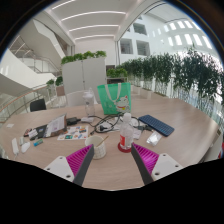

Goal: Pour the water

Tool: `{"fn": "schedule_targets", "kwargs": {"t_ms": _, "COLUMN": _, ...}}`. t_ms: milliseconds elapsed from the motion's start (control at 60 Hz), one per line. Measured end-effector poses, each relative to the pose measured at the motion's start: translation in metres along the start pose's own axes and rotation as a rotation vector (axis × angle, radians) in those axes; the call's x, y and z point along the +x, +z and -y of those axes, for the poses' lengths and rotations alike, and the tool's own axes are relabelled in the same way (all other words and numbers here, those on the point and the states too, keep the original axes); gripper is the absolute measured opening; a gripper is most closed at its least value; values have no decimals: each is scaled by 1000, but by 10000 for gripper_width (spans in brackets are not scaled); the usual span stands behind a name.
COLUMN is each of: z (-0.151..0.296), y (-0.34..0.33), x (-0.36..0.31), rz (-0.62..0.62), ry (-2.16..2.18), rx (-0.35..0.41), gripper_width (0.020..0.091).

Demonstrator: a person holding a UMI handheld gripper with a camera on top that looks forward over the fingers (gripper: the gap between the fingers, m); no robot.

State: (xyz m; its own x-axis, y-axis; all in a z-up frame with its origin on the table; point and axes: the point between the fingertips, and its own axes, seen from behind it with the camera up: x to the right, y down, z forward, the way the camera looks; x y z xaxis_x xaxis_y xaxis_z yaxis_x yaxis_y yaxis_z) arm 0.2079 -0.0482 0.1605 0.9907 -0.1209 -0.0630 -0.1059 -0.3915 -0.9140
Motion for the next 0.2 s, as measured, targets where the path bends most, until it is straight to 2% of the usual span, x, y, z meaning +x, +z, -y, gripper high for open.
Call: {"fn": "schedule_targets", "kwargs": {"t_ms": 200, "z": 9, "y": -84, "x": -61, "rz": -8, "ry": -49, "rx": 4, "gripper_width": 824}}
